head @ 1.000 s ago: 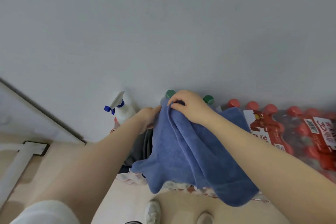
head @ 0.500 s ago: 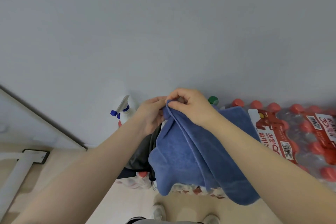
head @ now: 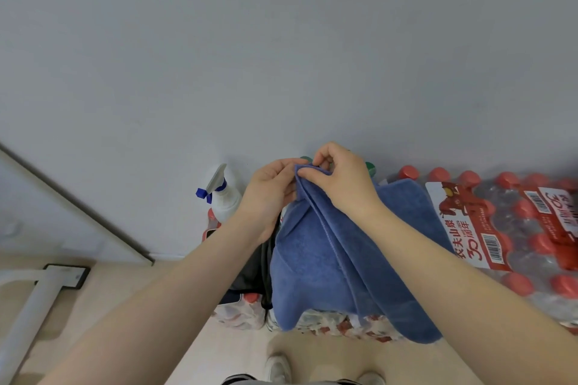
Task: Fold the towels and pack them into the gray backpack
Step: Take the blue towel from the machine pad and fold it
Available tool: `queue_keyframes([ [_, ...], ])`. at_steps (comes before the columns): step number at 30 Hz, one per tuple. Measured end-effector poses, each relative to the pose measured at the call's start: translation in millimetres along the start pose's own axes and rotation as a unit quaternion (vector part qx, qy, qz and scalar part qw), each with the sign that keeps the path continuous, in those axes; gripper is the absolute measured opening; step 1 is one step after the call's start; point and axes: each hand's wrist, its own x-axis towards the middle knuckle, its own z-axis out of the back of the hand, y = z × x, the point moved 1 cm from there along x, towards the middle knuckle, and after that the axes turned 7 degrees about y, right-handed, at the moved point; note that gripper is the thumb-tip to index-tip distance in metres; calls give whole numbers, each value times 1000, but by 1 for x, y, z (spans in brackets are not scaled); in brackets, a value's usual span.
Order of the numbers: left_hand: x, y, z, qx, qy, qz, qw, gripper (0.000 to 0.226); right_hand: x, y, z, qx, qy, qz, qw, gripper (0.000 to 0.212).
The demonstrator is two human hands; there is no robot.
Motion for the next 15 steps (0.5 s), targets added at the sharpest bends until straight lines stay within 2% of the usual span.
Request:
queue_keyframes([
  [3, -6, -5, -3, 40, 6, -15, 999, 24, -3, 0, 6, -53, -9, 0, 999, 27],
  [5, -10, -9, -5, 93, 8, -29, 995, 17, -6, 2, 12, -77, -6, 0, 997, 28],
  [9, -24, -18, -15, 161, 12, -58, 985, 17, -21, 8, 31, -49, 34, 5, 998, 31],
  [11, -34, -22, -24, 165, 7, -79, 983, 19, -34, 6, 47, -51, 60, 2, 997, 28],
  [15, -56, -23, -47, 126, -13, -113, 986, 23, -74, -19, 84, -146, 126, -10, 981, 33],
])
